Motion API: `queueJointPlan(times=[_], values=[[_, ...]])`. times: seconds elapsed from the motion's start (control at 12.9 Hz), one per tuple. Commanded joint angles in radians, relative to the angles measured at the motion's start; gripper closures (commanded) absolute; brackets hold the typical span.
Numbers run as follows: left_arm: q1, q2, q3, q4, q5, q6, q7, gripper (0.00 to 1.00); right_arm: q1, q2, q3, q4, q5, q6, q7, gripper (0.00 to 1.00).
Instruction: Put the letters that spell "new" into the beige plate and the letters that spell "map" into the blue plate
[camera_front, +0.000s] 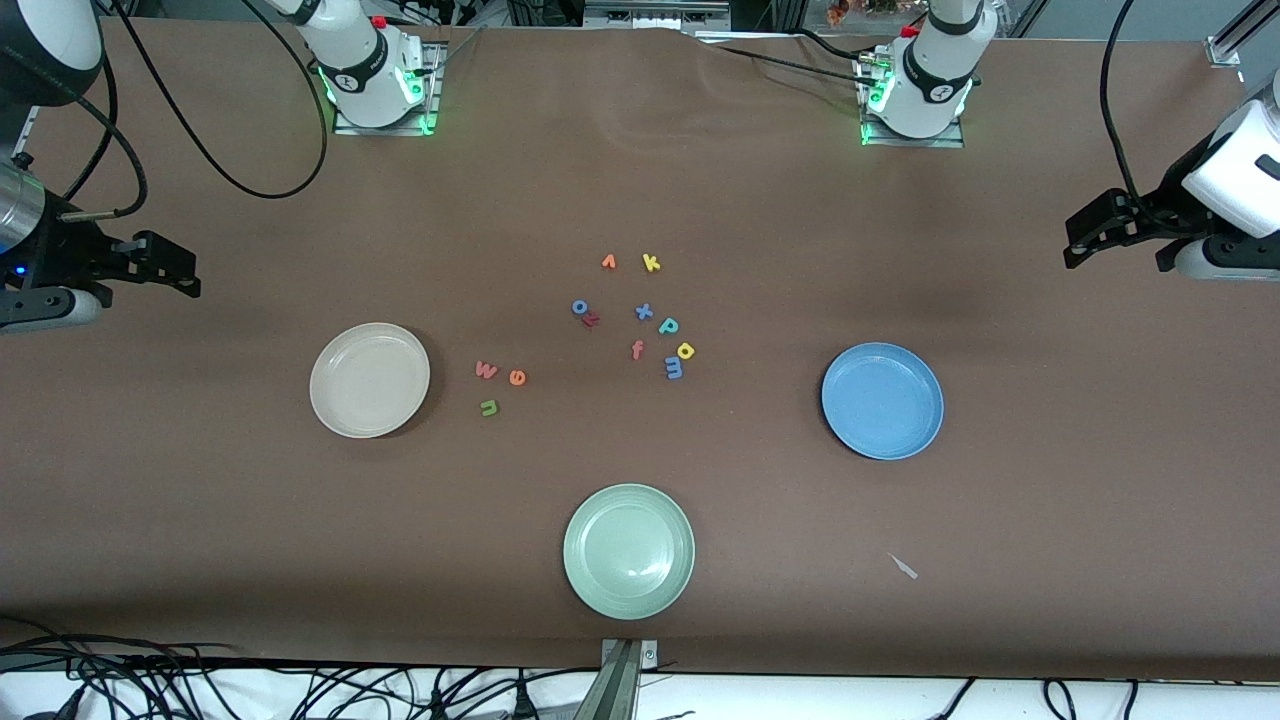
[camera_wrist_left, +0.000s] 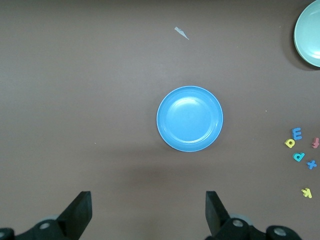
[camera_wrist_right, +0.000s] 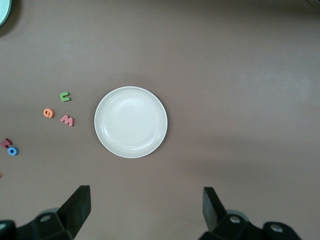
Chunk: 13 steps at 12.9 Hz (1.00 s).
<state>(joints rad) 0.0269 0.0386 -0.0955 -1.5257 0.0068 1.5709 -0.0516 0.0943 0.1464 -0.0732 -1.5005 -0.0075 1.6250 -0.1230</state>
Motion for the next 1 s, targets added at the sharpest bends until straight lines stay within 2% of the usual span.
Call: queueJointPlan(times=[0.0, 0.93], values=[[0.005, 0.014, -0.004, 0.032, -0.005, -0.023, 0.009, 0.0, -0.002, 0.007, 0.006, 0.017, 0.001, -0.013, 0.005, 0.01], [-0.004, 0.015, -0.006, 0.03, -0.005, -0.023, 0.009, 0.0, 0.002, 0.022, 0.006, 0.016, 0.0, -0.013, 0.005, 0.01]])
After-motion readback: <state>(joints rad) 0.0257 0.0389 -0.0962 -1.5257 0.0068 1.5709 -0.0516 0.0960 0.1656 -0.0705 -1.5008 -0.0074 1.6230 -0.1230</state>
